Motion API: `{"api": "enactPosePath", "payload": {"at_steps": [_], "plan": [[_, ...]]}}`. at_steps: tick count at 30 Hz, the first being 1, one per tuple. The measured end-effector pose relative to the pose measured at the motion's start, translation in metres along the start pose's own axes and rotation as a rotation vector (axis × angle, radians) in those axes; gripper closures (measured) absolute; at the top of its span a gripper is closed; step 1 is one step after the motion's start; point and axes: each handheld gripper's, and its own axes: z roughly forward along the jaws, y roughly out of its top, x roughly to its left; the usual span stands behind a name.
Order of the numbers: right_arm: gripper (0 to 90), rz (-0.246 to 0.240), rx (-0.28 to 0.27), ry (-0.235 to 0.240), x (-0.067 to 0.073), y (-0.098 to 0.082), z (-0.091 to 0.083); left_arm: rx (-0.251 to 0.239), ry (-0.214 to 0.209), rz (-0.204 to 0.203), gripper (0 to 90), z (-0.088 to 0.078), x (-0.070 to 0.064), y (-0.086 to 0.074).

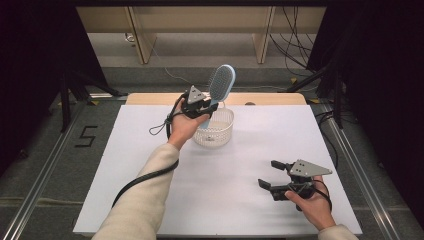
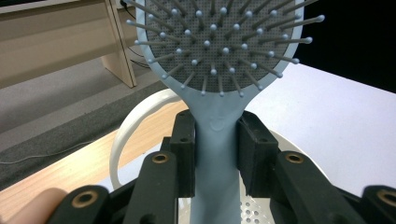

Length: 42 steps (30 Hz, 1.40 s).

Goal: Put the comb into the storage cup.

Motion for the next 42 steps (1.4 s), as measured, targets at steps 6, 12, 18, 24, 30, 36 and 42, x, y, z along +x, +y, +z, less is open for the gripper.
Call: {"api": "enactPosePath", "payload": {"at_steps": [6, 12, 18, 24, 30, 36, 42], "plan": [[16.4, -0.003, -0.002, -0.001, 0.000, 0.000, 0.000, -0.005, -0.004, 0.006, 69.9, 0.001, 0.000, 0.000], [16.4, -0.001, -0.003, 0.000, 0.000, 0.000, 0.000, -0.004, -0.003, 0.011, 69.9, 0.002, 0.000, -0.002], [16.4, -0.003, -0.005, -0.001, 0.000, 0.000, 0.000, 0.001, -0.003, 0.011, 69.8, 0.003, 0.000, -0.005], [16.4, -0.001, -0.004, 0.000, 0.000, 0.000, 0.000, 0.005, -0.004, 0.010, 69.8, 0.004, 0.001, -0.007], [16.4, 0.001, -0.003, 0.000, 0.000, 0.000, 0.000, 0.009, -0.006, 0.011, 69.8, 0.005, 0.001, -0.009], [16.4, 0.002, -0.003, 0.001, 0.000, 0.000, 0.000, 0.011, -0.006, 0.012, 69.8, 0.006, 0.001, -0.010], [16.4, 0.000, -0.003, 0.001, 0.000, 0.000, 0.000, 0.011, -0.010, 0.011, 69.8, 0.007, 0.001, -0.011]]}}
